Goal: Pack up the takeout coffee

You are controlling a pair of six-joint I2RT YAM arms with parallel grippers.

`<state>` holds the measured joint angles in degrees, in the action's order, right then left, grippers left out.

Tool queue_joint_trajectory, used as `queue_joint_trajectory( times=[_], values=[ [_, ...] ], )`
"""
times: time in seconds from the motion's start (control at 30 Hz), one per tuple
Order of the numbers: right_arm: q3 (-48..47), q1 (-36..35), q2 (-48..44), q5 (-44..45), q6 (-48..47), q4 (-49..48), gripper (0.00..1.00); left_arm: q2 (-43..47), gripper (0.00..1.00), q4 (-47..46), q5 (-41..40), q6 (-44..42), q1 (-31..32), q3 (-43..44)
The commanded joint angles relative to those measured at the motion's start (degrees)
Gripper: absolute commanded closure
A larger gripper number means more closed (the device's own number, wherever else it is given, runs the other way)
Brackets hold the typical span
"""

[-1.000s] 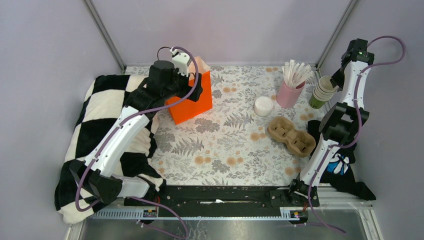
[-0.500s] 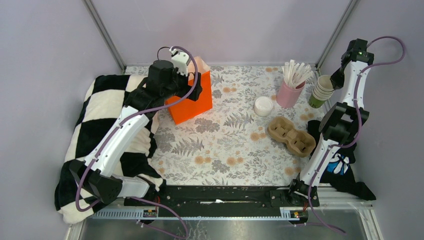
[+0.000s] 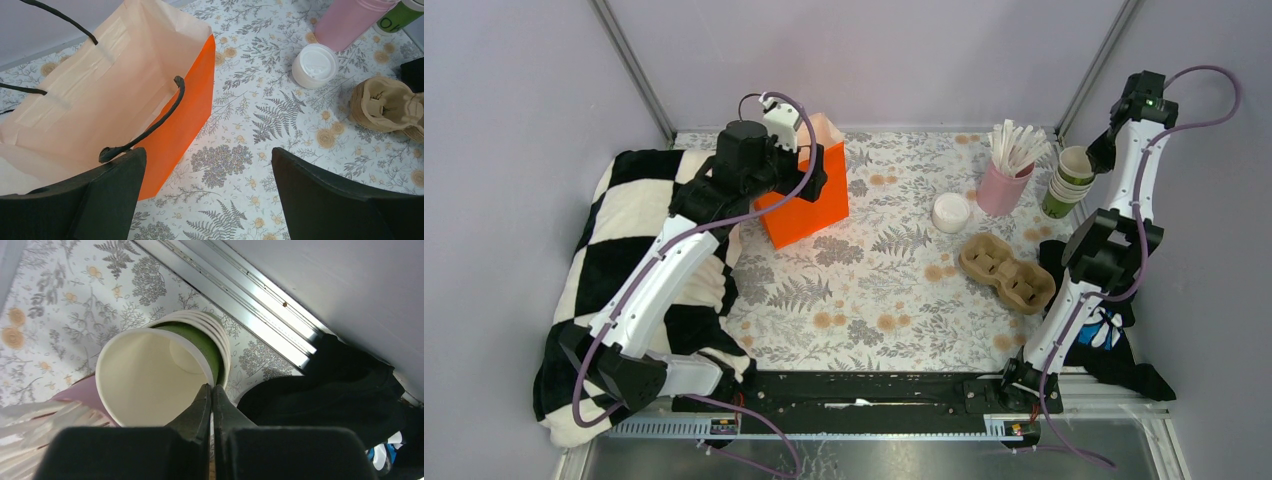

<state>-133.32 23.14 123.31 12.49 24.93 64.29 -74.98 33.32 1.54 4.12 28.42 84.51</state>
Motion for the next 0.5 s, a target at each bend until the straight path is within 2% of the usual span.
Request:
queue_joint_trajectory(
  times=[0.0,0.2,0.3,0.4,0.47],
  values=[
    [-0.83,0.07,-8.34,0.35,1.77,-0.14,1.0,2.81,0.01,-2.63,0.59,-0.37,0.73,0.42],
    [-4.33,-0.06,-13.33,0.02,1.39,-1.66,1.0,3.59,0.01,-1.82,-0.4,-0.87,1.86,0.73],
    [-3.18,-1.25,-17.98,-4.54,-0.34,-7.14,1.0,3.75,0.01,-1.52,-0.46,-0.87,2.59,0.93],
    [1.04,-6.17,-24.12,-12.85,-4.07,-15.31,1.0,3.94,0.01,-1.23,-0.57,-0.98,3.56,1.5],
    [2.72,-12.85,-26.99,-15.22,-7.46,-18.37,1.0,4.11,0.01,-1.02,-0.83,-0.91,4.17,1.81]
  ],
)
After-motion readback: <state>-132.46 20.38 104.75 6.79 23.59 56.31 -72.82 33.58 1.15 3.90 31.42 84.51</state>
